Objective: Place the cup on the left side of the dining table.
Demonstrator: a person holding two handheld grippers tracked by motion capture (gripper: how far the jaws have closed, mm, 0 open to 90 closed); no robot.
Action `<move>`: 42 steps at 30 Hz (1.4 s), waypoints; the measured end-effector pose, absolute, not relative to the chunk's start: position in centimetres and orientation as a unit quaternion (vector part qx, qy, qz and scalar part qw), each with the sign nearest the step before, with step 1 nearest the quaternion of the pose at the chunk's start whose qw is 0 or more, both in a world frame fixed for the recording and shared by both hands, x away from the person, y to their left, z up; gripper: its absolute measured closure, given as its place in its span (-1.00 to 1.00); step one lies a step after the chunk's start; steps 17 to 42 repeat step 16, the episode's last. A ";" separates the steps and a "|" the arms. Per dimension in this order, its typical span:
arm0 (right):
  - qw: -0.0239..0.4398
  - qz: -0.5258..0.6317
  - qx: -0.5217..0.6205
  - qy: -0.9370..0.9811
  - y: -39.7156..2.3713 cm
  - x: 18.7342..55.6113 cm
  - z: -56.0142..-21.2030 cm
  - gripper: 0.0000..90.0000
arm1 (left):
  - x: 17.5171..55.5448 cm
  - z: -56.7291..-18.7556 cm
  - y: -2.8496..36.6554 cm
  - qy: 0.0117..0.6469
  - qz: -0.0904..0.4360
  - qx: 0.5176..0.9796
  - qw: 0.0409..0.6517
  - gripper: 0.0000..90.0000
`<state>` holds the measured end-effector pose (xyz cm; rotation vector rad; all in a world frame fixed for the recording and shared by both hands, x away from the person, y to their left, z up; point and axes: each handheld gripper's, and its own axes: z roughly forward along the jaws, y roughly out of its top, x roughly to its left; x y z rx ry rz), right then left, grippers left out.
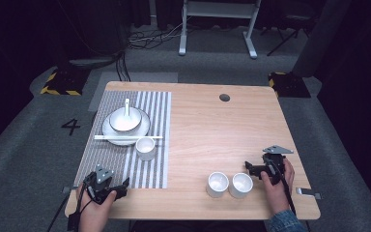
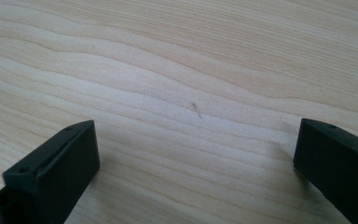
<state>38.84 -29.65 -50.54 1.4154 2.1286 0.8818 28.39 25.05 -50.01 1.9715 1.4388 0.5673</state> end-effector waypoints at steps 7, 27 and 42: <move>0.217 0.318 0.511 0.768 -29.6 38.8 -50.5 -1.00 | 28.5 -50.4 25.6 0.546 0.211 0.747 0.315 -0.54; 0.217 0.318 0.511 0.768 -29.6 38.8 -50.5 -1.00 | 28.2 -50.6 25.5 0.548 0.217 0.741 0.321 -0.56; 0.217 0.318 0.511 0.768 -29.6 38.8 -50.5 -1.00 | 28.2 -50.6 25.5 0.548 0.217 0.741 0.321 -0.56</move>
